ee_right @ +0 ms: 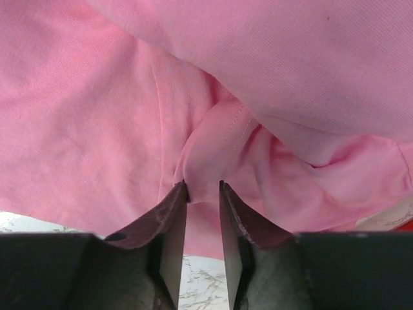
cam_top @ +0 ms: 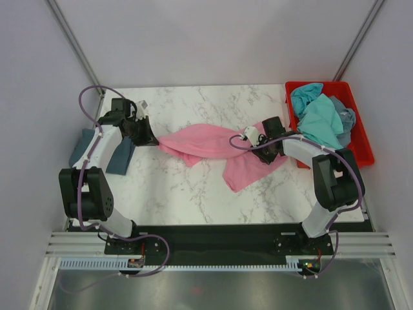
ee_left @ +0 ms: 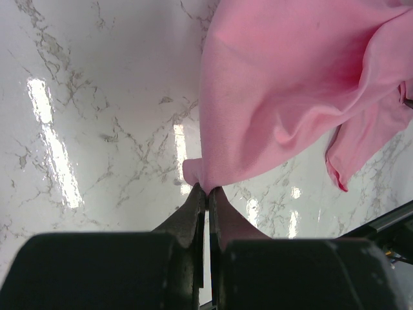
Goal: Fold and stack the t-shirts
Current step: Flatten the tshirt out
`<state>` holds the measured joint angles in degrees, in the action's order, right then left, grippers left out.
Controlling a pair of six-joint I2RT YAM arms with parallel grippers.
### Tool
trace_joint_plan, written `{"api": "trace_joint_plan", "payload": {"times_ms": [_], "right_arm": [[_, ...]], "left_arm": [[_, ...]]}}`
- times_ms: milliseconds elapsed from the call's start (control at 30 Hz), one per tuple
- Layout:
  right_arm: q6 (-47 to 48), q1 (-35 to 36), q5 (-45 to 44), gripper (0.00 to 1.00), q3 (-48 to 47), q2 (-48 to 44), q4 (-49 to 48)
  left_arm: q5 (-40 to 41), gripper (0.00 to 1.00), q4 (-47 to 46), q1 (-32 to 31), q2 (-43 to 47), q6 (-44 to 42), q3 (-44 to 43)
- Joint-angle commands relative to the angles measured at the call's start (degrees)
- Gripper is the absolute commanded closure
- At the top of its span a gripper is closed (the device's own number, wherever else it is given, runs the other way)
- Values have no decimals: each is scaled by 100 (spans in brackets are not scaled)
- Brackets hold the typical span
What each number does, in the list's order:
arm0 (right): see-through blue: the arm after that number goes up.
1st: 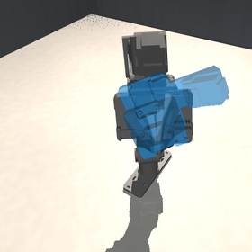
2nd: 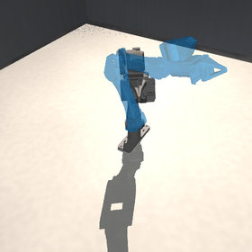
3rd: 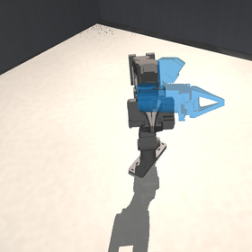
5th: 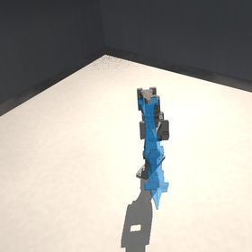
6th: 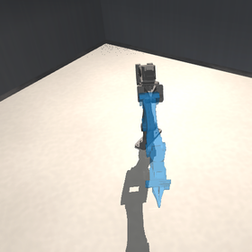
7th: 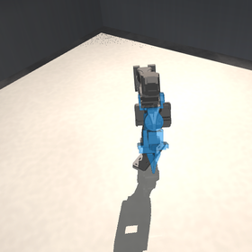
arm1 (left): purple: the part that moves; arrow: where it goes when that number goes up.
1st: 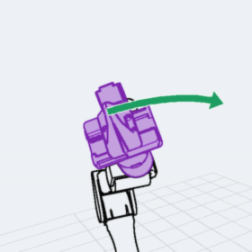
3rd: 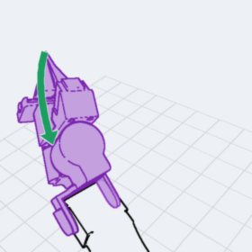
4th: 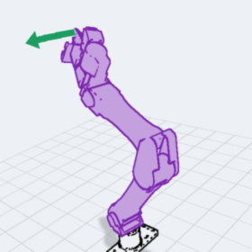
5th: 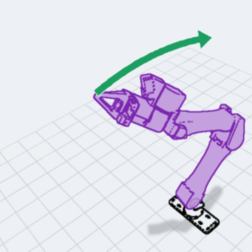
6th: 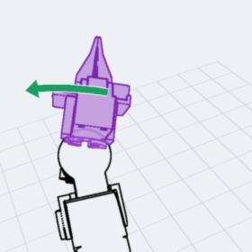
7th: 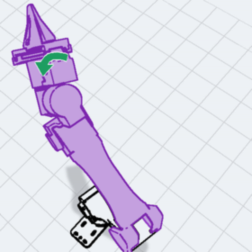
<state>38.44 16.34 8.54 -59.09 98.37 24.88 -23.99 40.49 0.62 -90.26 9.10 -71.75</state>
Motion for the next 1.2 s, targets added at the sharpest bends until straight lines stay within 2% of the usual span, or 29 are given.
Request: {"api": "trace_joint_plan", "payload": {"times_ms": [0,133,167,400,433,567,667,1000,1167], "right_arm": [[-29,-25,34,67,-217,60,25],[-29,-78,17,95,-340,-115,60],[-46,-87,-97,99,-401,-186,60],[-274,-324,-572,100,-2043,-740,43],[-327,-368,-598,100,-2245,-766,43],[-425,-500,-712,100,-3063,-810,17],[-319,-518,-818,100,-3275,-924,-62],[-723,-676,-994,100,-4136,-1609,-229],[-1170,-737,-1012,100,-4523,-2127,-309]], "left_arm": [[70,98,-41,8,35,-207,-156],[70,98,-41,-1,43,-207,-156],[70,98,-41,8,43,-207,-164],[192,98,11,8,228,-303,-260],[593,98,29,8,263,-1043,-287],[378,98,55,-334,430,-1332,-524],[290,98,47,-545,657,-1657,-840],[737,98,3,-827,1273,-2299,-2913],[1044,98,29,-836,1476,-2466,-3564]]}}
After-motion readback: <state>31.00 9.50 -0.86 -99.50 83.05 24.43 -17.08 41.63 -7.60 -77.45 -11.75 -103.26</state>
